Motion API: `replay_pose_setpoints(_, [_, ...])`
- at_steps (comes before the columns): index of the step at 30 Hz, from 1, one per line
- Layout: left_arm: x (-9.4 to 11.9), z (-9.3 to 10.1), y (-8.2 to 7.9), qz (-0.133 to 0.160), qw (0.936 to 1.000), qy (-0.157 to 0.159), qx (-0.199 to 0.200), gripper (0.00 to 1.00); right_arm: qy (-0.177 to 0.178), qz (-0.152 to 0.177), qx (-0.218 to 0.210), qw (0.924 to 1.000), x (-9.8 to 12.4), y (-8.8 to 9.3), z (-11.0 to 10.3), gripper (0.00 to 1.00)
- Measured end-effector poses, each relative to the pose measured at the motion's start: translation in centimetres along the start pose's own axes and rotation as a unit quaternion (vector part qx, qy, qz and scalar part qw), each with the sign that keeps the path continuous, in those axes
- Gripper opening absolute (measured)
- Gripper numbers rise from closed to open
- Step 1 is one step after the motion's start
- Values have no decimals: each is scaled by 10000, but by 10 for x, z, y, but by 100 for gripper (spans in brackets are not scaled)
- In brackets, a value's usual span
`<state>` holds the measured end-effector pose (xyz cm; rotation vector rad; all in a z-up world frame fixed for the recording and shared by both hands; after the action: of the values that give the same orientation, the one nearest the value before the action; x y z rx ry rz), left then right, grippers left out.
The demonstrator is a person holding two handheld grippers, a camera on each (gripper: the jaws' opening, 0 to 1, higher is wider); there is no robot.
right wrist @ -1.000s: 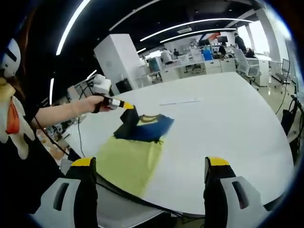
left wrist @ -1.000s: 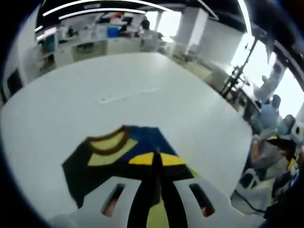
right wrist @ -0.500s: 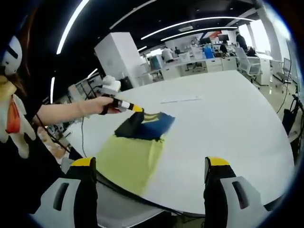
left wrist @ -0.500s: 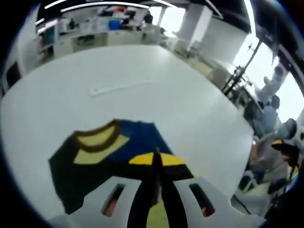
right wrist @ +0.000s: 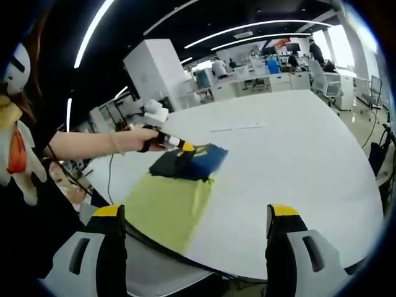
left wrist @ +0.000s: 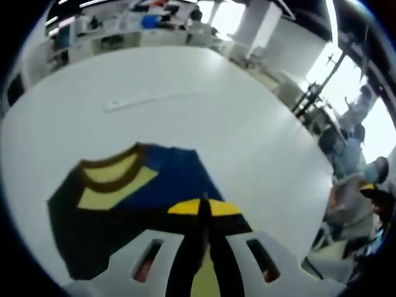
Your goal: Fold the garment on the visible template until the final outline fits inside the template.
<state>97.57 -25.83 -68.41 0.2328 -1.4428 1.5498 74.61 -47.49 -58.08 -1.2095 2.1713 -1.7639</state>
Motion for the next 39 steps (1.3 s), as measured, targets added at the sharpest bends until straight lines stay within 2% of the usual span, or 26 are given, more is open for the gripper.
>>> replay_pose_setpoints(12, [-23,10,18,-177,9995,132,213,0,79,-65,-46,9999,7,6,6,94])
replay_pose_setpoints(24, [-34,18,34,-379,9985,176,342,0,114,-88,-91,9999,9,11,8,94])
replay_pose_setpoints(39, [-44,22,46,-564,9977,193,320,0,158,-82,-144,9997,11,13,10,94])
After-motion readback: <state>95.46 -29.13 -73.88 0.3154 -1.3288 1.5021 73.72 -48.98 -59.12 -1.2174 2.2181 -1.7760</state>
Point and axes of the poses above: the point that each gripper's makers call its tool centre point, and the gripper's own axes: x roughly backward along the fingers, z roughly to its right, y roughly out of its underside, the point moved 2 cm from there along x, roughly backward along the fingers, and after that the axes turned 5 degrees about z, right-handed, at the moved point
